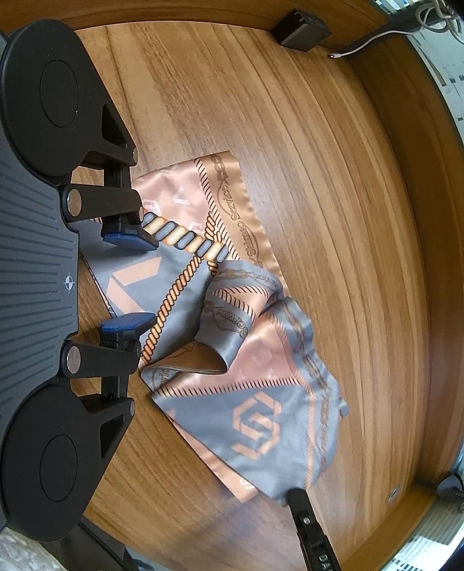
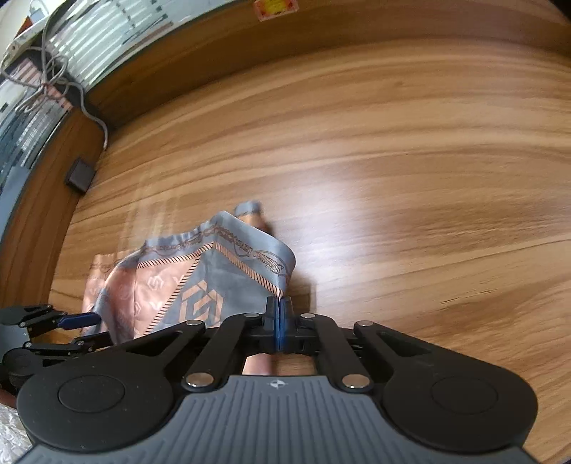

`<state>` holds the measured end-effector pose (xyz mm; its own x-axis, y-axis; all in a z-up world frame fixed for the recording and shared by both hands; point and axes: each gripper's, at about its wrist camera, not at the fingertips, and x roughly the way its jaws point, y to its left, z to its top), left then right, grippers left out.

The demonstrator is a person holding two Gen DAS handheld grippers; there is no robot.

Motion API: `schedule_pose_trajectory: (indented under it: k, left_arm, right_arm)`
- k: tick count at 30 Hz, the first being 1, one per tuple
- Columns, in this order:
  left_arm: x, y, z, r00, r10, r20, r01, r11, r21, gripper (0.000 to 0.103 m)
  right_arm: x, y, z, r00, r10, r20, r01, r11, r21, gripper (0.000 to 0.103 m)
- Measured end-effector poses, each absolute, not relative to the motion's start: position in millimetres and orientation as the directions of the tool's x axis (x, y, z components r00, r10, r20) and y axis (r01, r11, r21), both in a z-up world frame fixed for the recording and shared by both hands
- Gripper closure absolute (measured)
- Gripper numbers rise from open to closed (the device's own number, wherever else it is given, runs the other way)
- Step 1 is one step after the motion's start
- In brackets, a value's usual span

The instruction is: Fold clothes

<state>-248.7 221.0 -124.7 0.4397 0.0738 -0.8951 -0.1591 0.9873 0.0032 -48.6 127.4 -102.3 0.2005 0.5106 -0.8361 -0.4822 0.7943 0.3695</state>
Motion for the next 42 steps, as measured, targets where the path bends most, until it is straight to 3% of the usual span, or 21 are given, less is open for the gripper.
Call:
schedule_pose_trajectory:
  k: [9,17,22,26,34,42]
  left_arm:
    - [-251.4,222.1,-122.0,0.434,0.092,-0.896,-0.193,0.981,0.007,0.061]
    - [-242.7,218.4,-119.7,0.398,0.138,-0.907,-0.290,0.957,0.018,0.061]
    - [-234.8,215.8,-117.2,0.385,0.160,-0.909,-0.324,0.946,0.030,0.062]
    - [-228.3,210.7,-111.2,0.402,0.165,-0.901,-0.307,0.951,0.038,0.061]
    - [-225.8,208.6,-101.9,0.422,0.173,-0.890,-0.291,0.956,0.048,0.061]
    - [-230.2,208.7,-99.5,0.427,0.161,-0.890,-0.283,0.958,0.038,0.061]
  right_arm:
    - [-29.5,78.4,-93.0,0.358,0.341,-0.869,-0.431,0.886,0.170,0.103]
    - [-7.7,23.0,-69.9,0.505,0.191,-0.842,-0.388,0.921,-0.025,0.103]
    - [-5.9,29.9,-83.1,0.441,0.247,-0.863,-0.460,0.888,0.019,0.100]
    - [-20.2,52.1,-94.8,0.359,0.317,-0.878,-0.517,0.851,0.096,0.080]
    - [-35.2,32.9,-95.0,0.381,0.317,-0.868,-0.443,0.887,0.129,0.080]
    - [-7.3,1.6,-113.7,0.385,0.301,-0.873,-0.281,0.939,0.200,0.073]
